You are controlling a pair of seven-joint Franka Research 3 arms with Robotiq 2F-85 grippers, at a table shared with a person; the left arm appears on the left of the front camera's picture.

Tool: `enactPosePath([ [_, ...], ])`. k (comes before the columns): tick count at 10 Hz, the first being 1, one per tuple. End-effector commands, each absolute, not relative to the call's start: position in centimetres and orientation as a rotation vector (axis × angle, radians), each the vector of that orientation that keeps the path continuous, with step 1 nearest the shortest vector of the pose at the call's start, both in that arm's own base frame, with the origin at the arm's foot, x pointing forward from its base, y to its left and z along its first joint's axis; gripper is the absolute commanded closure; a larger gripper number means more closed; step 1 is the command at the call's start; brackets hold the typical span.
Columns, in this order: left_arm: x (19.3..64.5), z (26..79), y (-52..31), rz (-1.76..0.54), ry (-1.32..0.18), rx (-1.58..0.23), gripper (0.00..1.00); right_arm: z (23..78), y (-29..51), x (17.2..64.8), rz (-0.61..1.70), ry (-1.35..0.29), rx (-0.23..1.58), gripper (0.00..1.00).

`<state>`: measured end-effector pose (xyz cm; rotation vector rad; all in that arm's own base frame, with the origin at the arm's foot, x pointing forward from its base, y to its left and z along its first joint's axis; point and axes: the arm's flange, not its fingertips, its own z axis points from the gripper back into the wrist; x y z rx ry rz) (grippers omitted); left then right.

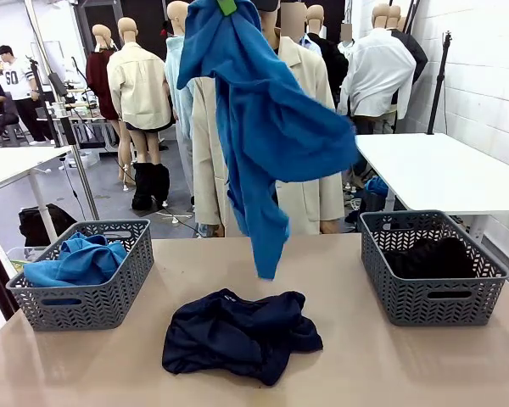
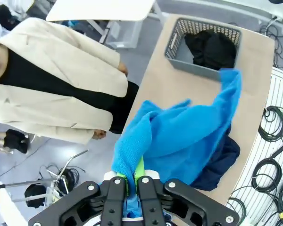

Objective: Sort the tops and bottoms.
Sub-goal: Sort the clothes according to human instructions.

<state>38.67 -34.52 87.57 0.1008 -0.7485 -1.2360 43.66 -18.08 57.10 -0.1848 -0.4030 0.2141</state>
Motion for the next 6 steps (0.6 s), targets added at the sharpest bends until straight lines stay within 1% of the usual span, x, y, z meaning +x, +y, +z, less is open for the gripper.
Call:
enactPosePath([
  [1, 40.16, 86.69, -34.24, -1.223, -0.730, 0.089, 1.00, 57.08, -18.17, 43.52, 0.226, -0.391, -0.197, 0.00],
  [6, 40.16, 86.69, -34.24, -1.223, -0.730, 0.089, 1.00, 57.08, -18.17, 43.52, 0.226, -0.391, -0.197, 0.00],
])
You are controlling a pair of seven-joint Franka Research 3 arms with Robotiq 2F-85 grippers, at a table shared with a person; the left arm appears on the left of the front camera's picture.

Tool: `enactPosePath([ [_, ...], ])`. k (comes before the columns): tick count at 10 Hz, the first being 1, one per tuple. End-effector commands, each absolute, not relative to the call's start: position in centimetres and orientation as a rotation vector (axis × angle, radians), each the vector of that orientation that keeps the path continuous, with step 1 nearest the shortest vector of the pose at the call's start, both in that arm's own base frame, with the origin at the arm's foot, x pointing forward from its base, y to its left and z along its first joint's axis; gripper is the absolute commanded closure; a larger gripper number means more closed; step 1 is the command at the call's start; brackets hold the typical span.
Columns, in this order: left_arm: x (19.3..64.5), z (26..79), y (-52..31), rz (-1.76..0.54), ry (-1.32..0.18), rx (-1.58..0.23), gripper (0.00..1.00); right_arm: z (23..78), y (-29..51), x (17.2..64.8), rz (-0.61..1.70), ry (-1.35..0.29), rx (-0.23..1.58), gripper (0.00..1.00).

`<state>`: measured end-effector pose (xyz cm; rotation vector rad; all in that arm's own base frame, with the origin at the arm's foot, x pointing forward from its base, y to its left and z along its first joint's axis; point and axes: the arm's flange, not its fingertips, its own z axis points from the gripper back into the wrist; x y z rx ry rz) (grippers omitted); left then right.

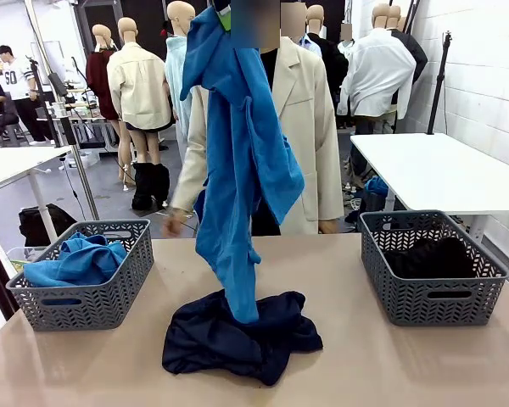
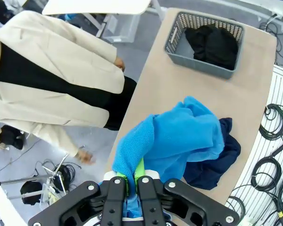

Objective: Sort the tops and bottoms.
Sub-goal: Sort the clothes according to human instructions.

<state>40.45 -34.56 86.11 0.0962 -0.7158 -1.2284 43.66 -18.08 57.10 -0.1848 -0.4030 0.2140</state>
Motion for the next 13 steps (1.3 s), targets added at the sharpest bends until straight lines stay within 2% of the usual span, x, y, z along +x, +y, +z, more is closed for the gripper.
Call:
enactPosePath([
  [1, 40.16, 86.69, -34.24, -1.223, -0.730, 0.089, 1.00, 57.08, -18.17, 43.52, 0.226, -0.391, -0.197, 0.00],
  [13, 40.16, 86.69, -34.24, -1.223, -0.730, 0.089, 1.00, 57.08, -18.17, 43.52, 0.226, -0.391, -0.197, 0.00],
])
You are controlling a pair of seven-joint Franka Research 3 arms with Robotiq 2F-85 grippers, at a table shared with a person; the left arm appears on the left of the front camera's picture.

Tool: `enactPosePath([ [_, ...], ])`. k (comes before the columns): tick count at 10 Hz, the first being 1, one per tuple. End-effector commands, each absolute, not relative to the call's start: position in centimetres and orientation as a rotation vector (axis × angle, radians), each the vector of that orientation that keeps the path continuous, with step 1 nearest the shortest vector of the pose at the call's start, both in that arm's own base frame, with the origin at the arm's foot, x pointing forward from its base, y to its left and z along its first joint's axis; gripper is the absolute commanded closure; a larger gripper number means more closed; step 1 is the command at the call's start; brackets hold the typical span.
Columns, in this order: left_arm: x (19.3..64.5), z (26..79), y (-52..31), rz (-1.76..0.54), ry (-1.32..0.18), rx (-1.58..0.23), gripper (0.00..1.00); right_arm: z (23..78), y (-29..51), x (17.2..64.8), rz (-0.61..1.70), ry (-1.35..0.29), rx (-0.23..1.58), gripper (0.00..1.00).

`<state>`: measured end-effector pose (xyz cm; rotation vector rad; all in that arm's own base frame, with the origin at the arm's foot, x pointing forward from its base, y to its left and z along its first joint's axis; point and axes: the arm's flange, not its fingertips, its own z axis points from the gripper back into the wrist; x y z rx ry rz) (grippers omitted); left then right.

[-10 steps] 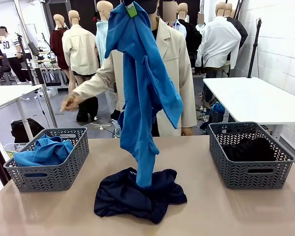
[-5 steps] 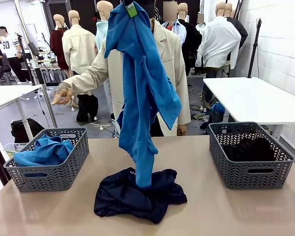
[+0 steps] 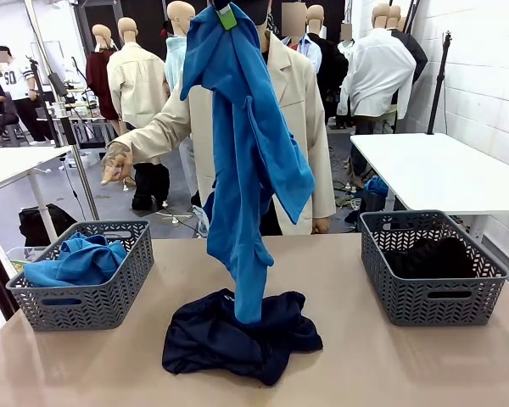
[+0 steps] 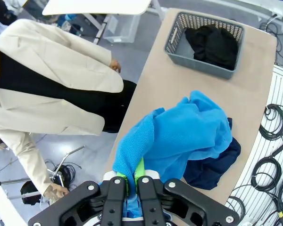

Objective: Sort the tops and bottoms.
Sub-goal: Sort the clothes according to human instructions.

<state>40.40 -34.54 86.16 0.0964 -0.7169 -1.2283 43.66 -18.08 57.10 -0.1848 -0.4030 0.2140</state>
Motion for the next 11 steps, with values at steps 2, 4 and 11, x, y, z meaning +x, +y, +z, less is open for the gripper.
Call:
enactPosePath([
  [2, 40.2, 86.7, -34.2, -1.223, -0.730, 0.089, 1.00, 57.1, -18.2, 43.5, 0.226, -0.391, -0.197, 0.00],
  [4, 40.4, 86.2, -34.5, -1.228, -0.717, 0.096, 1.00, 57.1, -18.2, 43.5, 0.226, -0.391, -0.197, 0.00],
  [11, 42.8, 95.3, -22.3, -0.995, -0.873, 0.476, 1.00, 57.1, -18.2, 43.5, 0.226, -0.391, -0.197, 0.00],
])
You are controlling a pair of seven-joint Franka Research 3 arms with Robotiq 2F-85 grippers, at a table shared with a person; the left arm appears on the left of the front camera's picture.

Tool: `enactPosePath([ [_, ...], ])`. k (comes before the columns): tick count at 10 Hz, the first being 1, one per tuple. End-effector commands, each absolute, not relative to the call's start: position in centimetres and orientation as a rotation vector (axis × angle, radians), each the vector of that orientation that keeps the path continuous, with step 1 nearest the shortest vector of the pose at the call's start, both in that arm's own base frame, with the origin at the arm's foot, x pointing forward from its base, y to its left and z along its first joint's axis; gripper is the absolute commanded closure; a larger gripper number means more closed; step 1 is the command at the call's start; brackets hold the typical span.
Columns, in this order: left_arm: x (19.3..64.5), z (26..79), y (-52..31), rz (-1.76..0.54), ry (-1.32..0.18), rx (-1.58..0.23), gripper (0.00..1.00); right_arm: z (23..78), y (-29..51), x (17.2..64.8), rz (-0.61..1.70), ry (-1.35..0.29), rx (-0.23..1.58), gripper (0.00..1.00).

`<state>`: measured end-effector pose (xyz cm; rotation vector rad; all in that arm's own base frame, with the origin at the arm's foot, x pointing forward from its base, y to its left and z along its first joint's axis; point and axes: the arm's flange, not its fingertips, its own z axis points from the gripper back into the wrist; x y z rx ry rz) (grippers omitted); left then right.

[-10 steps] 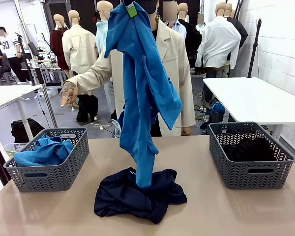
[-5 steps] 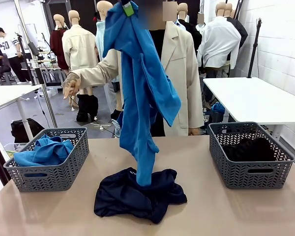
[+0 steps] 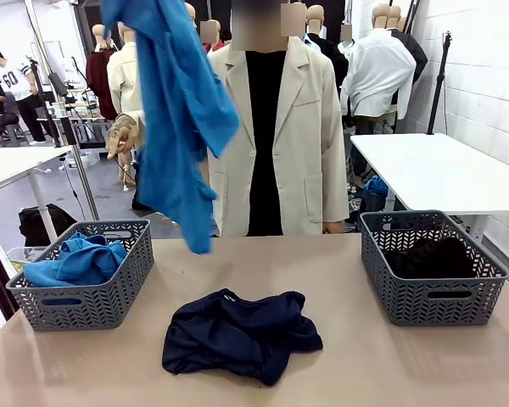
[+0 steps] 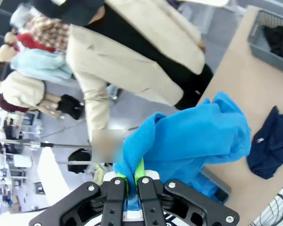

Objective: Sort the tops and bottoms.
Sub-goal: Sort the clothes according to human instructions.

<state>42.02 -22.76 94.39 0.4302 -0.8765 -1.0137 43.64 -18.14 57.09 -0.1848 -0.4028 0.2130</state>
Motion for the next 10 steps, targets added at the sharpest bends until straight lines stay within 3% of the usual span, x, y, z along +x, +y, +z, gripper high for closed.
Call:
enactPosePath([
  [1, 42.8, 95.4, -19.8, -0.946, -0.862, 0.491, 1.00, 57.1, -18.2, 43.5, 0.226, -0.391, -0.197, 0.00],
  [4, 42.8, 93.5, -11.5, -0.759, -0.791, 0.505, 1.00, 57.1, -18.2, 43.5, 0.226, -0.391, -0.197, 0.00],
  [10, 41.9, 82.4, -1.8, -0.542, -0.646, 0.277, 1.00, 57.1, -18.2, 43.5, 0.226, -0.391, -0.197, 0.00],
])
